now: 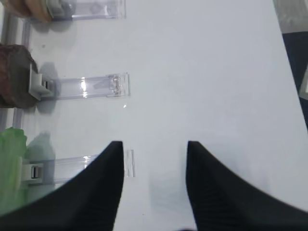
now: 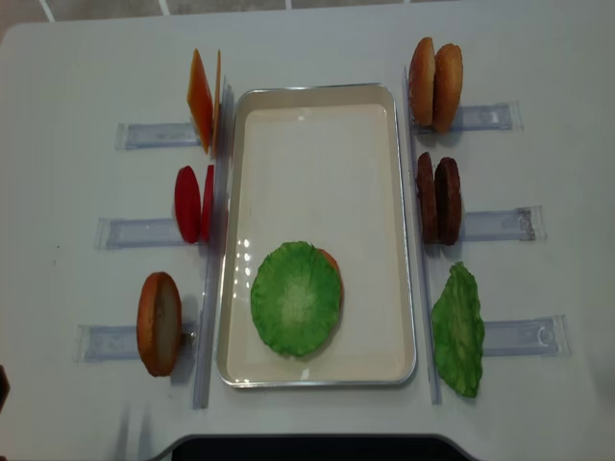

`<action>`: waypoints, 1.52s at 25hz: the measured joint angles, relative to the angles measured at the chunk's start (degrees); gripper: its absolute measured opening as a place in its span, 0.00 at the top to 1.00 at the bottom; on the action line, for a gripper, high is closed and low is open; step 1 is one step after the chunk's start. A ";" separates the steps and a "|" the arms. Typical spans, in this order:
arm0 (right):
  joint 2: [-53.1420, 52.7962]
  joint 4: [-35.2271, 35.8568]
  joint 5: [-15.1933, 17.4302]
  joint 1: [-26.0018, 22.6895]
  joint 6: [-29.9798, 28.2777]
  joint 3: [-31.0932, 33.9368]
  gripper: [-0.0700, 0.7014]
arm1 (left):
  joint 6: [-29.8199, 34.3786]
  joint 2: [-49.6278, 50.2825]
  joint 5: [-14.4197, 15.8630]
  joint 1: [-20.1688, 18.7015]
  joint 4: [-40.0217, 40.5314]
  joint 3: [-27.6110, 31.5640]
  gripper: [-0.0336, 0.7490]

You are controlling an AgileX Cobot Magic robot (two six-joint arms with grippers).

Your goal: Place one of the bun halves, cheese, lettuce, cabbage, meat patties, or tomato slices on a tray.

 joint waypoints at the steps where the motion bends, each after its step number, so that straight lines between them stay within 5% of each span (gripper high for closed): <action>1: -2.41 -0.07 0.57 -0.36 0.08 0.59 0.53 | 0.00 0.00 0.00 0.00 0.00 0.00 0.69; 7: -14.26 -0.12 4.20 -1.89 1.67 5.68 0.54 | 0.00 0.00 0.00 0.00 0.00 0.00 0.72; 14: -22.45 -0.12 4.41 -1.89 2.95 11.46 0.54 | 0.00 0.00 0.00 0.00 0.00 0.00 0.74; 25: -29.14 -0.70 0.52 -1.89 2.99 15.76 0.54 | 0.00 0.00 0.00 0.00 0.00 0.00 0.81; 38: -34.14 -0.70 -0.28 -1.89 1.84 16.45 0.54 | 0.00 0.00 0.00 0.00 0.00 0.00 0.85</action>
